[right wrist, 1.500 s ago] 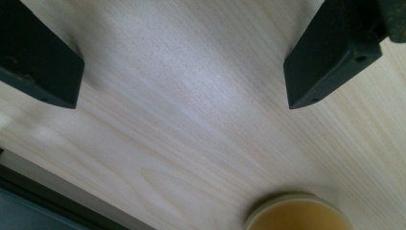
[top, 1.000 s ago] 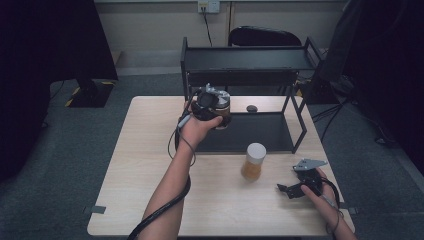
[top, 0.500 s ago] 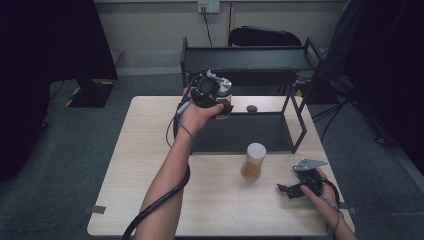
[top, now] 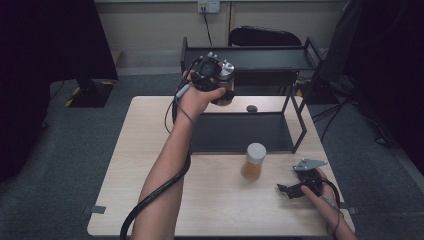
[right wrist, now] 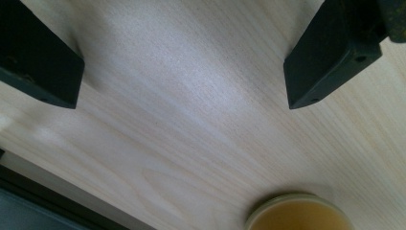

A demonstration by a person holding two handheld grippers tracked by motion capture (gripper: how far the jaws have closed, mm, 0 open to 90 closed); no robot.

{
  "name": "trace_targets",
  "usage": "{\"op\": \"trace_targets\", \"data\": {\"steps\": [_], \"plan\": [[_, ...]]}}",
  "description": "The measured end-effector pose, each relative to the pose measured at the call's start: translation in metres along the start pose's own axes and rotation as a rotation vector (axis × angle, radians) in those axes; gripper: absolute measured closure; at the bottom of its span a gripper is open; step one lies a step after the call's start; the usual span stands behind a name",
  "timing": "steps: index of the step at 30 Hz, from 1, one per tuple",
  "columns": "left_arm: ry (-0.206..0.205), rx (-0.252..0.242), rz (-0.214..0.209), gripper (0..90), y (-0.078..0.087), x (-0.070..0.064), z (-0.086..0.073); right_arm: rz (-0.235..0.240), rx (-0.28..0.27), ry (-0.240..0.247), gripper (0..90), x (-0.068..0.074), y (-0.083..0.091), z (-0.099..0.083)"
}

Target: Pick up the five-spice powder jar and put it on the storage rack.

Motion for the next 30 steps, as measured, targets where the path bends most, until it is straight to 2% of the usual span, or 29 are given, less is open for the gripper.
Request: {"op": "trace_targets", "data": {"steps": [18, 20, 30], "plan": [[0.014, -0.016, 0.000, 30.8, 0.014, 0.006, 0.038, -0.001, 0.001, -0.002, 0.0, 0.000, 0.000, 0.000], [0.001, -0.012, 0.007, 30.8, 0.015, 0.006, 0.045, -0.001, 0.000, -0.002, 0.0, 0.000, 0.000, 0.000], [0.001, -0.012, 0.030, 30.8, 0.011, 0.011, 0.067, -0.002, 0.000, -0.004, 0.0, 0.001, 0.000, 0.000]]}}
Point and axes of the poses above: each handheld gripper's, and its own axes: y roughly backward along the jaws, z roughly out of its top, x roughly to its left, the point moved 10 cm from there along -y, roughly forward along the jaws, and after that the axes turned 5 degrees about y, right-handed, at the moved point
